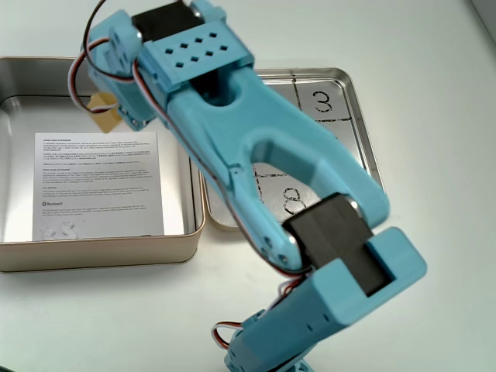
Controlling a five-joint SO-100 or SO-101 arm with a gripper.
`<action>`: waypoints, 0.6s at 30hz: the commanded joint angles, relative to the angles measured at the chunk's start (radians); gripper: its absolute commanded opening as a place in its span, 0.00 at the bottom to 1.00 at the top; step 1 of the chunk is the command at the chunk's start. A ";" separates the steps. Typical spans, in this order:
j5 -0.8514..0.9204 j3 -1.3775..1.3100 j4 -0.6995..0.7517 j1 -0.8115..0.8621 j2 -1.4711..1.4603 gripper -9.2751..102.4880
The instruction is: Grasp a lego block and put it in the bin.
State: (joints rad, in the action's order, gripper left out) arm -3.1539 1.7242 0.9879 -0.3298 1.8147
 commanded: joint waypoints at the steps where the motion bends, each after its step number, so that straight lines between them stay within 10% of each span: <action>1: 0.017 0.034 -0.025 -0.032 -0.011 0.08; 18: 0.086 0.202 -0.129 -0.074 -0.037 0.08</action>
State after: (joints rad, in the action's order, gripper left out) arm -3.0603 1.9159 0.8636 -0.3896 1.7227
